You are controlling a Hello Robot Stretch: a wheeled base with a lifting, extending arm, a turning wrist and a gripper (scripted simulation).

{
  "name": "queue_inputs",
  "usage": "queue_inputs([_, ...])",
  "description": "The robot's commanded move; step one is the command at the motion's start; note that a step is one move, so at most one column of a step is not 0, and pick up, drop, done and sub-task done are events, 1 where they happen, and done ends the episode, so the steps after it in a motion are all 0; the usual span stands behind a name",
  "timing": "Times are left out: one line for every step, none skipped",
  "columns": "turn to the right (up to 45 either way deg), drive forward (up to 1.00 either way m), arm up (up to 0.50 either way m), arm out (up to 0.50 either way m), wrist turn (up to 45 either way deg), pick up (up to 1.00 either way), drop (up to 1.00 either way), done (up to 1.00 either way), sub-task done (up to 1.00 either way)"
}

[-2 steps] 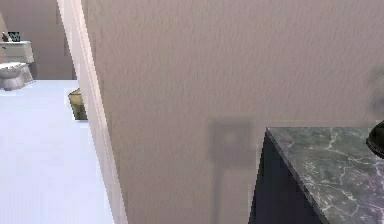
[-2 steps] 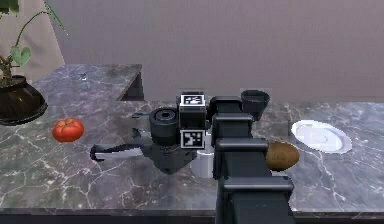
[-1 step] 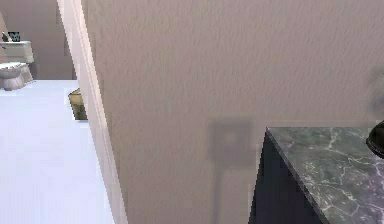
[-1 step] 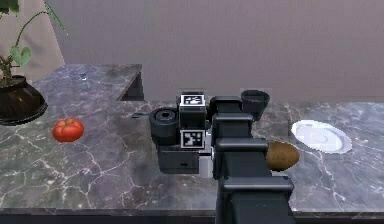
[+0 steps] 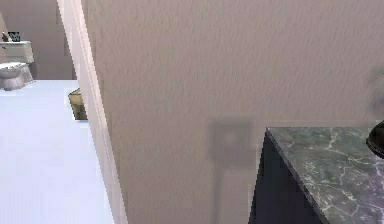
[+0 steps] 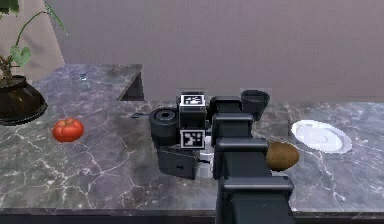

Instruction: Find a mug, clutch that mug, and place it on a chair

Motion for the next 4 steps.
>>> queue_inputs([0.0, 0.00, -0.16, 0.00, 0.0, 0.00, 0.00, 0.00, 0.00])
queue_inputs([0.0, 0.00, 0.00, 0.00, 0.0, 1.00, 0.00, 0.00, 0.00])
queue_inputs([0.0, 0.00, 0.10, 0.00, 0.0, 0.00, 0.00, 0.00, 0.00])
queue_inputs([0.0, 0.00, 0.06, 0.00, 0.0, 0.00, 0.00, 0.00, 0.00])
